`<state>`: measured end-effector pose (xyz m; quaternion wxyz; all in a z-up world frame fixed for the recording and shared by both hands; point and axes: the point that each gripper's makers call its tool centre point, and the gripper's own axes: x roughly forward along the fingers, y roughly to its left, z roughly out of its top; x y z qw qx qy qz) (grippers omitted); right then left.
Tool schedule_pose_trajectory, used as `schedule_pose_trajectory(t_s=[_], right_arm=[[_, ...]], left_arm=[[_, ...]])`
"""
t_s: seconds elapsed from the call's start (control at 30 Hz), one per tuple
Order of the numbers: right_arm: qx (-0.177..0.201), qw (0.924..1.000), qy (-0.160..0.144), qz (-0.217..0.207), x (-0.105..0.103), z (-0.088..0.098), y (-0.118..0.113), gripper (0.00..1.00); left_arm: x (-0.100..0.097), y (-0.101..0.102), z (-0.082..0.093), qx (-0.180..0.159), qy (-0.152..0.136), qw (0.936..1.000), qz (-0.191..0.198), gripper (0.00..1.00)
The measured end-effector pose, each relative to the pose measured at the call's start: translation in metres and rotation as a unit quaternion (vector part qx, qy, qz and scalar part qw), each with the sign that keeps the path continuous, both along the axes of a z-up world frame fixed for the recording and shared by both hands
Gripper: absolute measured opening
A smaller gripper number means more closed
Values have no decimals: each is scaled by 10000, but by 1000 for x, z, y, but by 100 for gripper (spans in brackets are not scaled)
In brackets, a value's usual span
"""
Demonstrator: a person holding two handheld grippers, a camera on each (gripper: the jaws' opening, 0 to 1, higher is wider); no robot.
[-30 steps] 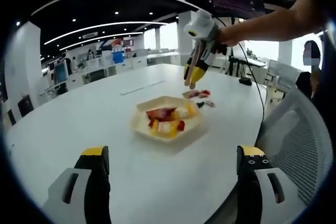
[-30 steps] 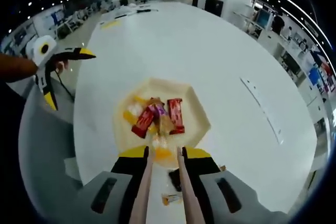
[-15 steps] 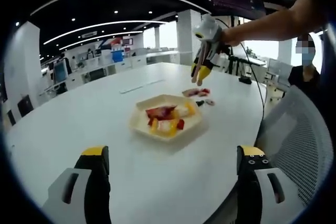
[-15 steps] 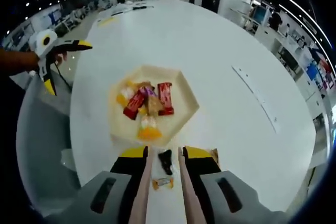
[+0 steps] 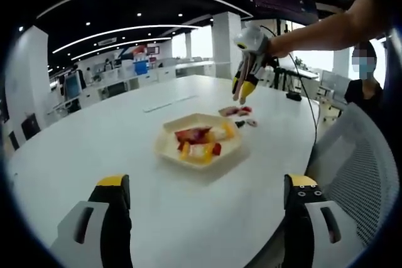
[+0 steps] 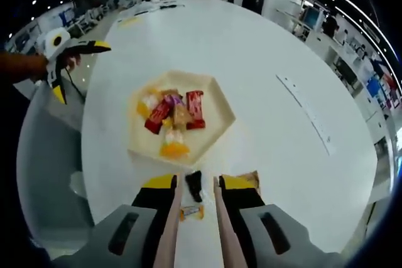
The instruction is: Place the target food into the container with the food tongs after gripping and lifting it, then release it inside without dropping or visibly crushing the food.
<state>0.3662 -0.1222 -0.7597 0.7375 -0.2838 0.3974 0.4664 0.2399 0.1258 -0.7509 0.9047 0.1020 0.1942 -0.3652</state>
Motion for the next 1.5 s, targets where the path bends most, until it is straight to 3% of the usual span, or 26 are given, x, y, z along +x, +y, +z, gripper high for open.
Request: schedule_pose_trajectory(t_s=[0.53,0.87,1.17,1.37,1.5], right_arm=[[12,9999,72,146,-1,-27,-5,27],[-32,9994,94,334,-2,-51,-6,27],[28,9990,135,430,-1,-62,-1,26],[-387,9966,158,705,-10,-78,-5,23],[-260,9977,149,609,-7,-74,-5,22]], left_arm=[[-2,-2,-1,8,35,10000,-48,99],[-4,-4,-9,159,151,9997,-140,98],[-4,-2,-15,243,232,9994,-112,98],[-4,-2,-15,269,249,9993,-111,97],[-5,-2,-15,287,250,9992,-111,97]])
